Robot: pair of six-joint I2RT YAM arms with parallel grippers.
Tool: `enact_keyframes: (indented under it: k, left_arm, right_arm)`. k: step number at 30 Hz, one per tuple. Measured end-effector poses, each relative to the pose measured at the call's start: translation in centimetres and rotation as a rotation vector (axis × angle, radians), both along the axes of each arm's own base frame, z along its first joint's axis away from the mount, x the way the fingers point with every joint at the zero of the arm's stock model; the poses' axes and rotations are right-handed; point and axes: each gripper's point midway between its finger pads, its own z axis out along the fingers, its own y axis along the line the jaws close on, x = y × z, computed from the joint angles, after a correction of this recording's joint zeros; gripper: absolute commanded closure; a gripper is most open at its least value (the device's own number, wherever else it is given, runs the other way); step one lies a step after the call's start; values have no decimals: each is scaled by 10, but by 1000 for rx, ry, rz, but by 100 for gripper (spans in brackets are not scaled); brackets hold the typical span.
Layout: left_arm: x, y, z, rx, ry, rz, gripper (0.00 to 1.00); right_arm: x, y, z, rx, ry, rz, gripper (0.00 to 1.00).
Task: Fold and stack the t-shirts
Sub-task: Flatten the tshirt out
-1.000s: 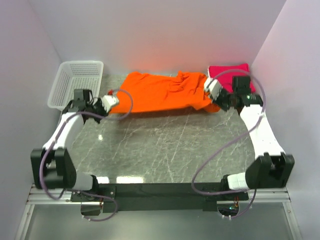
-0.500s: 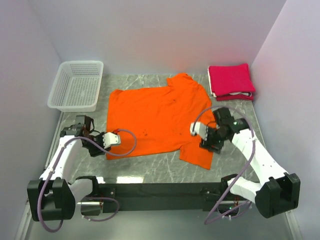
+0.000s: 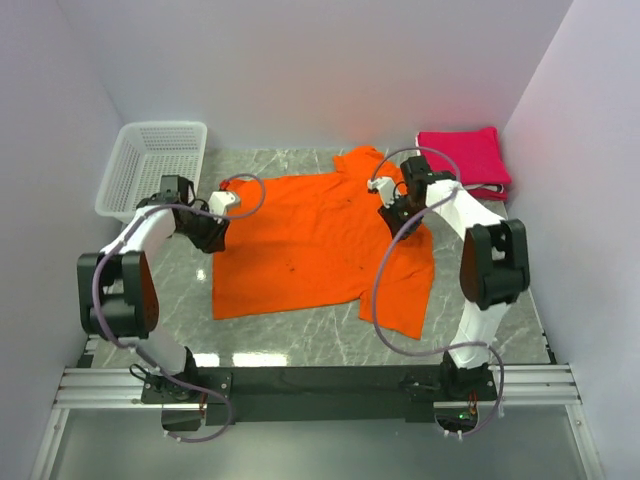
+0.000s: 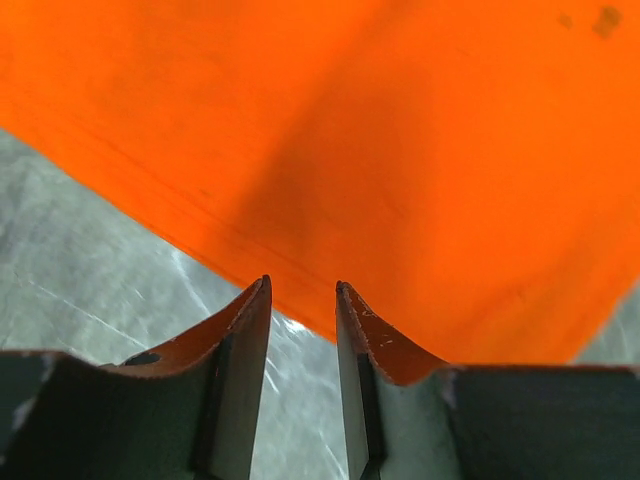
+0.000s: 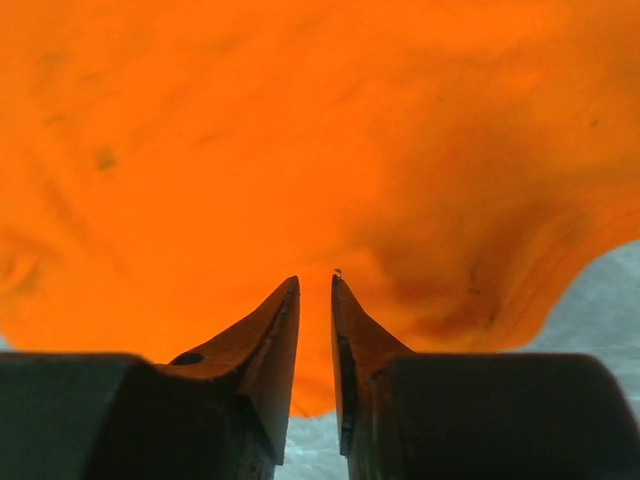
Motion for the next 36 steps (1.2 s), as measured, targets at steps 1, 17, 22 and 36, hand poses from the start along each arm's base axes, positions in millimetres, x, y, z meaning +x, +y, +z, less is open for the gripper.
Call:
enact_keyframes:
  k: [1, 17, 22, 36]
  left_arm:
    - [6, 0, -3, -6, 8, 24, 62]
    - [3, 18, -62, 78, 136, 109, 75]
    - [-30, 21, -63, 121, 150, 42, 78]
    - [22, 11, -12, 44, 92, 81, 62]
  right_arm:
    - [4, -3, -11, -12, 21, -32, 75]
    - [-53, -31, -63, -127, 206, -119, 73]
    - [-113, -18, -61, -121, 333, -8, 66]
    - [4, -26, 17, 26, 87, -202, 65]
